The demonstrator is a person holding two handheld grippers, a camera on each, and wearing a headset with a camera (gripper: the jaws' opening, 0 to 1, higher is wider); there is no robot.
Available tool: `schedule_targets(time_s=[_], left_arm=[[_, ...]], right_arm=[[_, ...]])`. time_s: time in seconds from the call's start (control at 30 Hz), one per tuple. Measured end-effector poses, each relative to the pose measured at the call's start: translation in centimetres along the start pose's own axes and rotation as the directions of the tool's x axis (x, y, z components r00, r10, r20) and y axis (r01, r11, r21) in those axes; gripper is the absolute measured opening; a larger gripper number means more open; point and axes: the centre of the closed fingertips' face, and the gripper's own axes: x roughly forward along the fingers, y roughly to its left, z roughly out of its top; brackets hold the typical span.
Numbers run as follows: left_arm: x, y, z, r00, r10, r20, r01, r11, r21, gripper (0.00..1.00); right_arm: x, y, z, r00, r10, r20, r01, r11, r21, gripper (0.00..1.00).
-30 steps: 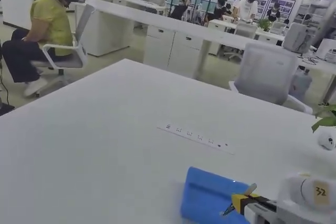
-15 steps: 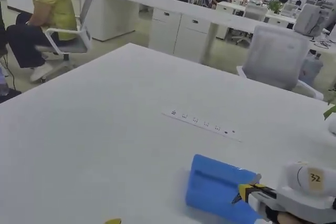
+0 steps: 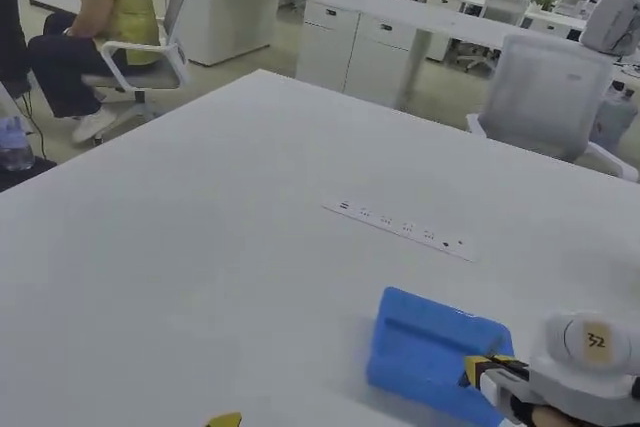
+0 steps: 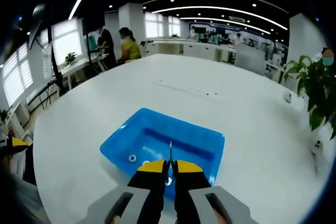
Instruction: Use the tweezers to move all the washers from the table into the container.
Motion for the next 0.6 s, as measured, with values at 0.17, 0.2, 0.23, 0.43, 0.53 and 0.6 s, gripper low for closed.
schedule_targets(time_s=[0.17, 0.2, 0.23, 0.43, 0.53, 0.6], left_arm=[[0.0, 0.1, 0.0, 1.0000, 0.005, 0.000, -0.005, 1.000, 0.001, 0.92], [0.0, 0.1, 0.1, 1.0000, 0.004, 0.002, -0.004, 1.000, 0.001, 0.92], [0.0, 0.1, 0.1, 1.0000, 0.004, 0.002, -0.004, 1.000, 0.000, 0.92], [0.0, 0.1, 0.0, 1.0000, 0.007, 0.000, -0.007, 1.000, 0.003, 0.92], [0.0, 0.2, 0.0, 0.9999, 0.010, -0.002, -0.010, 1.000, 0.003, 0.92], [0.0, 0.2, 0.0, 0.9999, 0.012, 0.000, -0.012, 1.000, 0.002, 0.92]], right_arm=[[-0.2, 0.1, -0.1, 1.0000, -0.002, -0.007, 0.002, 1.000, -0.003, 0.02], [-0.2, 0.0, -0.1, 1.0000, 0.000, -0.009, 0.000, 1.000, -0.002, 0.02], [-0.2, 0.1, -0.1, 0.9999, 0.004, -0.012, -0.004, 1.000, -0.002, 0.03], [-0.3, -0.4, -0.1, 0.9996, -0.009, -0.027, 0.010, 1.000, 0.024, 0.03], [-0.6, -0.8, 0.1, 0.9995, -0.020, -0.023, 0.021, 0.999, 0.042, 0.03], [-1.1, -0.8, 0.7, 0.9997, -0.023, 0.000, 0.023, 0.999, 0.045, 0.03]])
